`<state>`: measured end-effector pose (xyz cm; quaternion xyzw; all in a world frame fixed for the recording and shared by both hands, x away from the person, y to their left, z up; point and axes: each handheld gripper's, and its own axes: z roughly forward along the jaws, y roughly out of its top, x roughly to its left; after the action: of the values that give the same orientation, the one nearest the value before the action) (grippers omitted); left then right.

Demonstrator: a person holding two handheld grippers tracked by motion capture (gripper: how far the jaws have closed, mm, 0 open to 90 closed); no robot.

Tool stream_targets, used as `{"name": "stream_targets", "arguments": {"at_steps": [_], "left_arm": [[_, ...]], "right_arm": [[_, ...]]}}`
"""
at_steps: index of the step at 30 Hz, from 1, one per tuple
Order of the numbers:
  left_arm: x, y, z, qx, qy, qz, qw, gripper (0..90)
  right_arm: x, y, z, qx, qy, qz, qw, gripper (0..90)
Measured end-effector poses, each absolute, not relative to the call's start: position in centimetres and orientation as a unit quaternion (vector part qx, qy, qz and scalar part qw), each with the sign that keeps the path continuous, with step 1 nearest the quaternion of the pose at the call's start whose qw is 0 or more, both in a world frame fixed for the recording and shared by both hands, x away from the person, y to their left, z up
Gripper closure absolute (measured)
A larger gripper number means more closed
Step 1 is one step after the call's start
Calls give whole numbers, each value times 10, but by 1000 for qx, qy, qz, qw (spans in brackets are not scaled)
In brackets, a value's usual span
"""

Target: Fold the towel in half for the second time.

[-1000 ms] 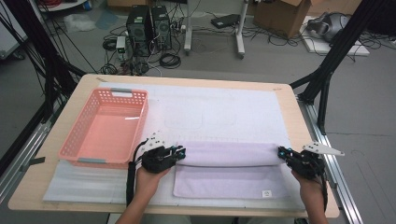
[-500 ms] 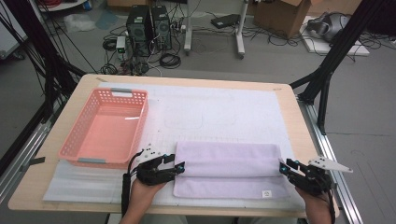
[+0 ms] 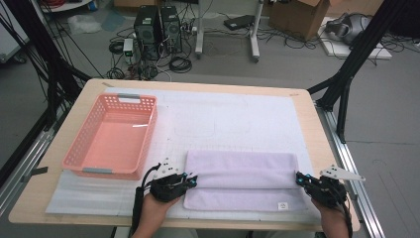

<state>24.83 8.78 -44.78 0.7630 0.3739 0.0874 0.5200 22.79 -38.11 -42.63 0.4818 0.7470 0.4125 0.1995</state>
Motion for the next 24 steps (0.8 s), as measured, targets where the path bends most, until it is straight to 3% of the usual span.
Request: {"name": "stream_targets", "arguments": {"at_steps": [7,11,13,16,19,21,22,23,24], "left_arm": [[233,94,-446,761,370,82,526,792],[226,96,-446,758,373,84,528,653],[226,98,-444,749,379,89,536,537],[226,98,-443,746,374,96,542,478],[231,93,-446,753,376,86,534,496],[234,89,-450,760,380,81,520,566],[234,86,-451,764,379,78,516,634],[233,85,-451,768,377,81,511,718],[232,83,-452,768,374,83,513,795]], "right_arm": [[212,-386,-426,474,750,420,191,875],[203,-388,-428,473,754,417,185,856],[200,-389,-427,477,751,415,188,730],[198,-391,-420,480,733,439,200,601],[203,-386,-419,478,731,443,202,493],[212,-382,-424,481,737,431,200,485],[216,-381,-427,483,740,425,199,505],[220,-381,-430,484,742,420,196,604],[221,-381,-432,484,748,413,189,761]]}}
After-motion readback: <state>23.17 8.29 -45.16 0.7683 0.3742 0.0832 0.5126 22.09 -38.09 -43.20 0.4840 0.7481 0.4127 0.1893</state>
